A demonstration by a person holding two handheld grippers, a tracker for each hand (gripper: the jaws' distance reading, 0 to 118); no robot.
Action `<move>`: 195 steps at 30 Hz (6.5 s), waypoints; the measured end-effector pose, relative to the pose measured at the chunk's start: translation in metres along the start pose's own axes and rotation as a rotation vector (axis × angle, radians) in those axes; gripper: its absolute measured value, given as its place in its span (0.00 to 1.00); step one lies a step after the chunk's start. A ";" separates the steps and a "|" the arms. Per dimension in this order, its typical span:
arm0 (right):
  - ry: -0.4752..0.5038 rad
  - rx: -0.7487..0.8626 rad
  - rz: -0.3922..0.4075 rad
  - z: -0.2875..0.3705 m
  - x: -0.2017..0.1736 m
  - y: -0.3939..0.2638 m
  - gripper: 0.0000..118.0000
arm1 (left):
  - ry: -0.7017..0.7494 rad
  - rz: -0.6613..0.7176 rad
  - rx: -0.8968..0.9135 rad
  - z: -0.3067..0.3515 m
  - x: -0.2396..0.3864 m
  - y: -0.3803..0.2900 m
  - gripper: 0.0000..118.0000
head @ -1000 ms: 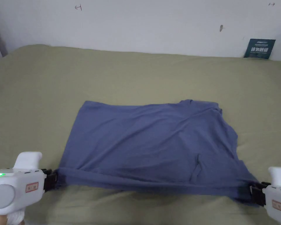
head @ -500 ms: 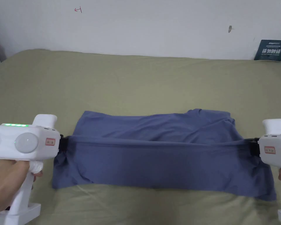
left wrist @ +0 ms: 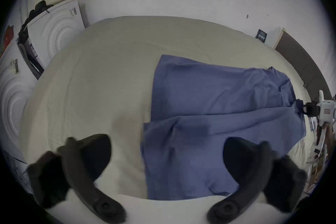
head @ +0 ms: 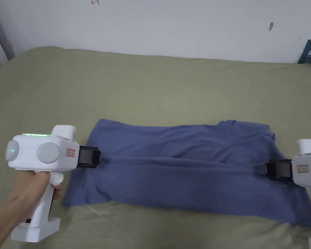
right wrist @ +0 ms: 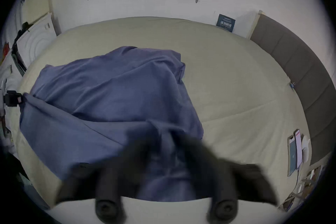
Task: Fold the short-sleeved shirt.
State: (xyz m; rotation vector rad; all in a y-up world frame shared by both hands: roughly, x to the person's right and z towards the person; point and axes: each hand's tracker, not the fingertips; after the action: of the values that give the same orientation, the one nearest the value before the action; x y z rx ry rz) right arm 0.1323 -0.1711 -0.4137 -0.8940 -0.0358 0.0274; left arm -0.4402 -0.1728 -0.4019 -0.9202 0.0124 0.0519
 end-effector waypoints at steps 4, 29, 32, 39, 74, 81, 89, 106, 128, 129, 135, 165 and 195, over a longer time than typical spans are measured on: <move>0.013 0.083 -0.013 0.039 0.006 -0.014 0.85 | 0.008 0.025 0.050 0.017 -0.018 -0.016 0.92; 0.049 -0.018 -0.073 0.038 0.022 -0.083 0.93 | 0.064 0.034 -0.093 -0.006 0.003 -0.066 0.46; 0.030 -0.024 -0.072 0.019 0.023 -0.078 0.90 | 0.008 0.024 -0.076 0.004 0.004 -0.067 0.03; 0.039 -0.029 -0.040 0.021 0.014 -0.077 0.03 | 0.037 -0.001 -0.077 0.006 0.011 -0.062 0.03; 0.044 0.082 -0.019 0.088 0.010 -0.055 0.03 | 0.010 -0.030 0.056 0.057 0.004 -0.031 0.05; 0.003 0.048 0.017 0.006 0.007 0.007 0.00 | 0.041 -0.037 0.009 -0.037 0.013 0.052 0.05; -0.013 -0.011 0.043 -0.046 0.015 0.027 0.00 | 0.117 -0.034 -0.072 -0.101 0.006 0.068 0.94; -0.024 -0.082 -0.025 -0.068 0.022 0.038 0.02 | 0.054 -0.056 -0.065 -0.077 0.029 0.057 0.07; 0.142 0.081 0.058 0.148 0.030 -0.117 0.02 | -0.041 -0.029 0.069 0.116 -0.019 -0.098 0.06; 0.141 0.069 0.048 0.146 0.030 -0.128 0.02 | -0.050 -0.022 0.057 0.114 -0.022 -0.108 0.06; 0.134 -0.013 0.011 0.114 0.033 -0.167 0.02 | -0.047 -0.015 0.004 0.094 -0.024 -0.147 0.06; 0.042 0.624 0.052 0.196 -0.184 -0.143 0.00 | -0.512 0.345 -0.249 0.064 -0.125 -0.080 0.00; 0.082 0.592 0.005 0.215 -0.153 -0.139 0.00 | -0.613 0.509 -0.250 0.076 -0.097 -0.098 0.08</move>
State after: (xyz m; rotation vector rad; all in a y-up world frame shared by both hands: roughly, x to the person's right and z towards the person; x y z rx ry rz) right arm -0.0287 -0.0965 -0.1738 -0.3031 0.0499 0.0054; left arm -0.5332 -0.1755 -0.2743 -1.1009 -0.3362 0.8210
